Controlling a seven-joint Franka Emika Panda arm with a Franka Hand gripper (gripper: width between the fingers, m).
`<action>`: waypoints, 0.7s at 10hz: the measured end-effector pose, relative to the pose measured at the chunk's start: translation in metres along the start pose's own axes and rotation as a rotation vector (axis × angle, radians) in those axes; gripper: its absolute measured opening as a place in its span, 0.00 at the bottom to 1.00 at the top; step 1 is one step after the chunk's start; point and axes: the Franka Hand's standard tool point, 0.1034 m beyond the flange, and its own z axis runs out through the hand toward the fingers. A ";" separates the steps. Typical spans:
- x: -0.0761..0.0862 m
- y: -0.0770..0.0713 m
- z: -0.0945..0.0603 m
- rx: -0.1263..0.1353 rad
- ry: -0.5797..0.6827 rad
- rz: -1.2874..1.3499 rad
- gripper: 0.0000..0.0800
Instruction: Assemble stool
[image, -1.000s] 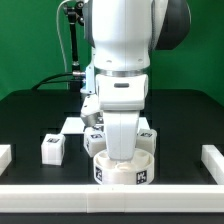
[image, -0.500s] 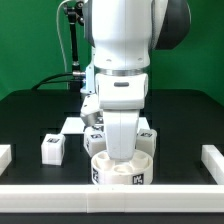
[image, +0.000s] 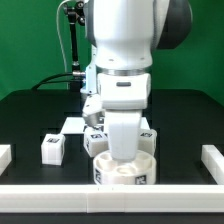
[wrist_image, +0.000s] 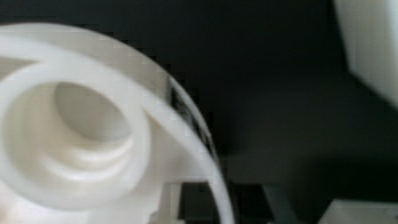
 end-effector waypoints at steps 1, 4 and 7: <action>0.012 0.007 -0.001 -0.006 0.004 -0.007 0.04; 0.057 0.018 -0.003 0.010 0.006 0.065 0.04; 0.094 0.018 -0.004 0.011 0.007 0.143 0.04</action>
Offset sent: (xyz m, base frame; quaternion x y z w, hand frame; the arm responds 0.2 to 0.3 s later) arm 0.0245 0.0519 -0.0005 0.0255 -0.0061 0.0342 0.9991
